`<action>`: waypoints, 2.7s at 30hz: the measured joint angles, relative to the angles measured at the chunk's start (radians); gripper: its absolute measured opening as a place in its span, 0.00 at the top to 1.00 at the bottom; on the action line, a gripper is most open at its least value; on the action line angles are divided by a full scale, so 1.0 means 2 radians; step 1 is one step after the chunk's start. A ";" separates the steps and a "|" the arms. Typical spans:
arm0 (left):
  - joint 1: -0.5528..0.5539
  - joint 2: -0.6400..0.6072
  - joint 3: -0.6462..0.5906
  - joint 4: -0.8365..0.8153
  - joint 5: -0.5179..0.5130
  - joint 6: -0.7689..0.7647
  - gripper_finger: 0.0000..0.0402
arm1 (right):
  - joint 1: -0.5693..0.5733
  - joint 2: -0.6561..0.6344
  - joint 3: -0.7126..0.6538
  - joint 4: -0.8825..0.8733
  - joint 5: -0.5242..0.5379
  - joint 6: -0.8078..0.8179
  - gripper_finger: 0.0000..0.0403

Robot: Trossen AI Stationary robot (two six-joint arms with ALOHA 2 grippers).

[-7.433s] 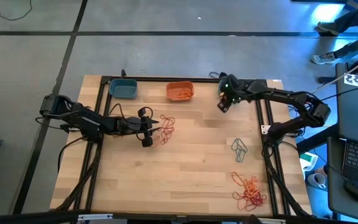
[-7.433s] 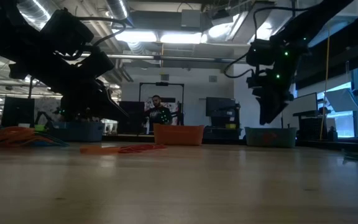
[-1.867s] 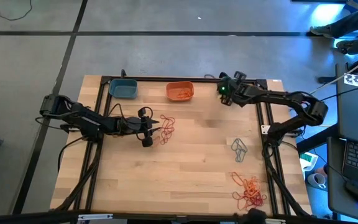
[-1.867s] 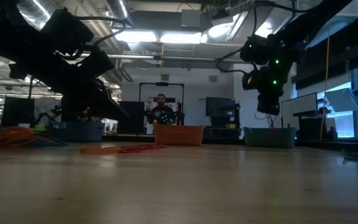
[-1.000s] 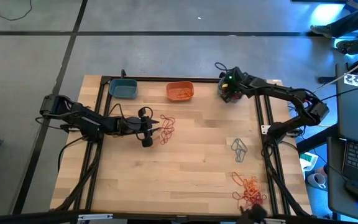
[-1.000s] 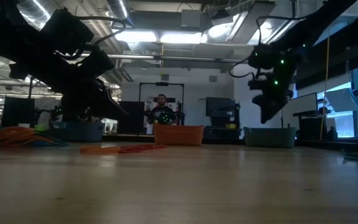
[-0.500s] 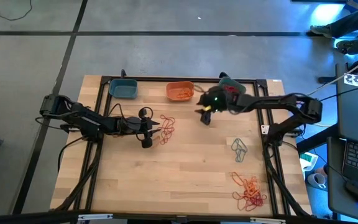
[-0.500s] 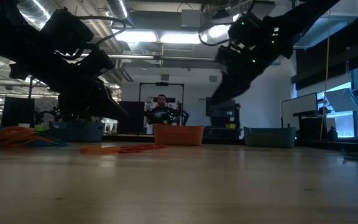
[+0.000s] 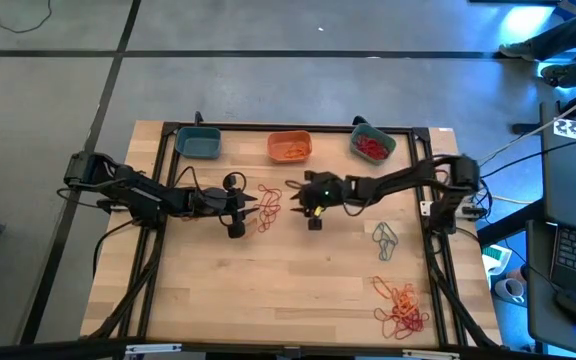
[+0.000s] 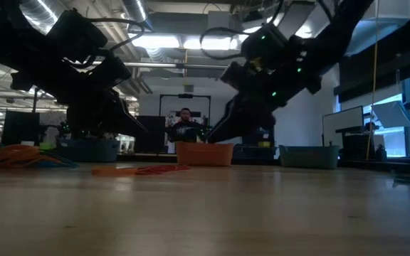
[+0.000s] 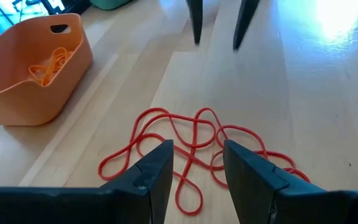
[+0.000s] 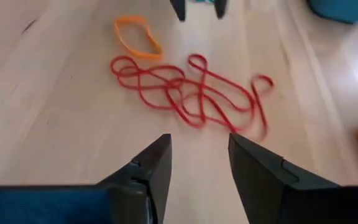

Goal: Sort rubber bands into baskets
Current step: Put the red rubber band into the green bin

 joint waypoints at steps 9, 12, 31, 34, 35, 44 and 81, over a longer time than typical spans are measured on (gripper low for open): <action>0.000 0.003 0.000 0.012 0.003 0.005 0.66 | 0.003 0.079 0.052 0.014 -0.003 -0.003 0.63; 0.000 0.004 0.000 0.012 0.003 0.005 0.66 | 0.003 0.095 0.070 0.014 -0.003 0.003 0.64; 0.000 0.005 0.000 0.012 0.003 0.005 0.66 | 0.003 0.118 0.090 -0.012 0.002 0.033 0.96; 0.000 0.005 0.000 0.012 0.003 0.005 0.66 | 0.003 0.118 0.090 -0.011 0.002 0.032 0.98; 0.000 0.005 0.000 0.012 0.003 0.005 0.66 | 0.003 0.118 0.090 -0.011 0.002 0.031 0.98; 0.000 0.005 0.000 0.011 0.003 0.009 0.66 | 0.004 0.112 0.090 -0.031 0.032 0.018 0.99; 0.000 0.005 0.000 0.008 0.003 0.001 0.66 | 0.052 -0.221 -0.124 -0.255 0.267 0.152 0.99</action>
